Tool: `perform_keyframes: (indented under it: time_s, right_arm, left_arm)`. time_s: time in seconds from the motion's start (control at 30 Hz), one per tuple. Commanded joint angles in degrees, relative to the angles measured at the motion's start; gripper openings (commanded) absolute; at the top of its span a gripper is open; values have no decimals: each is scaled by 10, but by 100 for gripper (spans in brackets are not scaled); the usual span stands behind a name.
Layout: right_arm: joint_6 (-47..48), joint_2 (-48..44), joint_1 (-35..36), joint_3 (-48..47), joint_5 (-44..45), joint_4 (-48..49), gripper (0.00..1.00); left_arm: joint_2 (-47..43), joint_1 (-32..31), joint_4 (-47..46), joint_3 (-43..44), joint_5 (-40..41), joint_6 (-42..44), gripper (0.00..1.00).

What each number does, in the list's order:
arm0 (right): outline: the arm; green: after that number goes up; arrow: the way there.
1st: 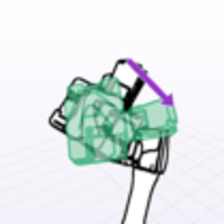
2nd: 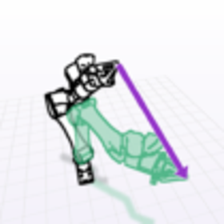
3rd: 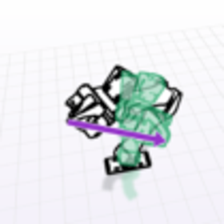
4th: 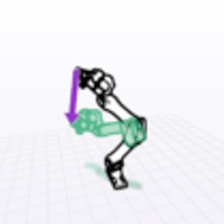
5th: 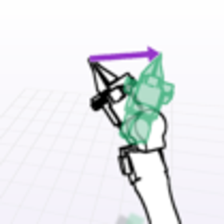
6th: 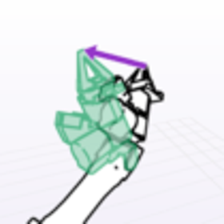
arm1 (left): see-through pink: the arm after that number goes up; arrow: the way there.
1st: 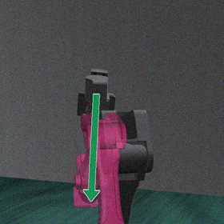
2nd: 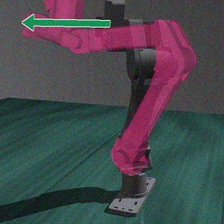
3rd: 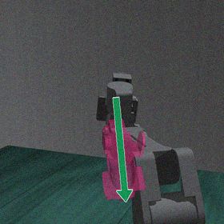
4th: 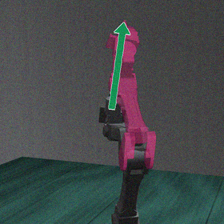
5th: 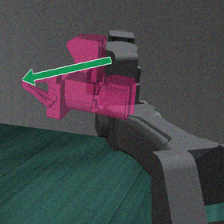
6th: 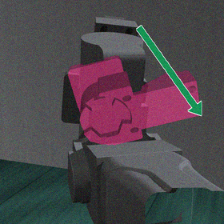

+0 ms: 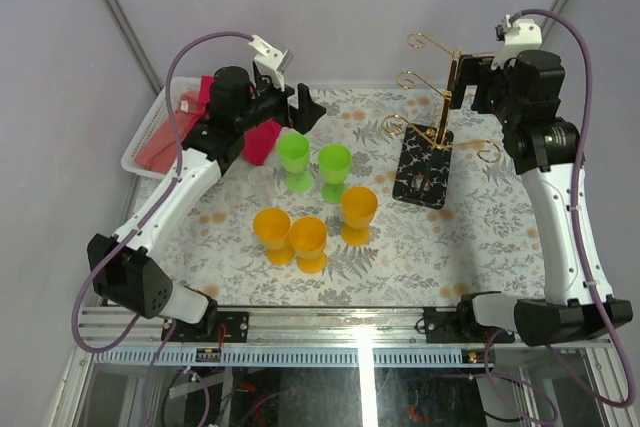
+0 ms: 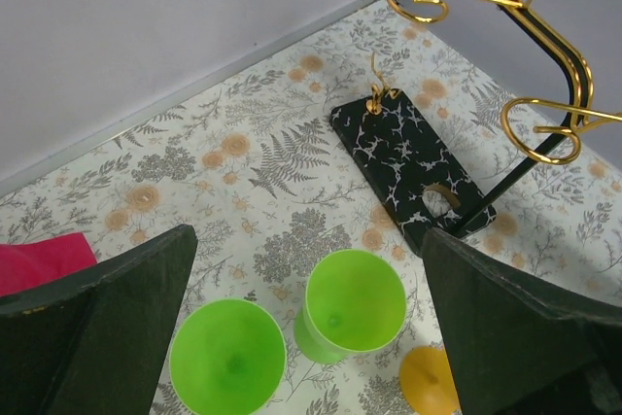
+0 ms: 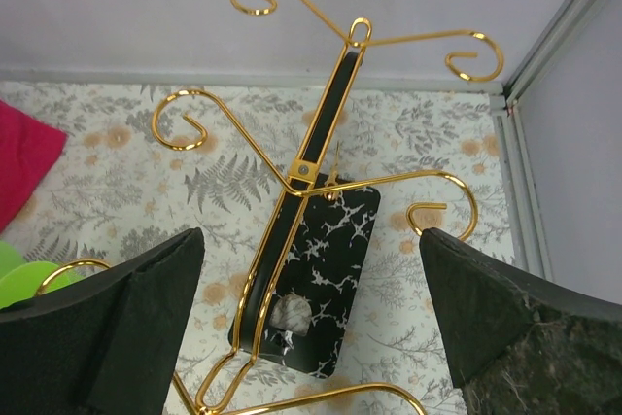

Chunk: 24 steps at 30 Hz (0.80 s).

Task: Place the wine glass upside down on the wine glass rack
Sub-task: Adjust the wine rack at the center of the board.

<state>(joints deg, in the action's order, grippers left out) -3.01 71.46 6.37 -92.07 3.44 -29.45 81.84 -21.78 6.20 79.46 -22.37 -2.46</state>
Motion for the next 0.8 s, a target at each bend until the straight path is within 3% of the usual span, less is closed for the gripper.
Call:
perform_keyframes:
  time_s: [0.0,0.2,0.37,0.77]
  right_arm:
    - [-2,32,0,-46,-24,-32,99]
    - [2,82,0,-103,-44,-43,99]
    - [0,89,0,-107,-49,-28,99]
    - [29,63,0,-59,-37,2,99]
  left_arm:
    - [25,-7,18,34,-31,35,100]
    - [83,-21,92,83,-68,91,100]
    - [117,-41,123,97,-41,130,98]
    - [180,-52,161,102,-1,155,64]
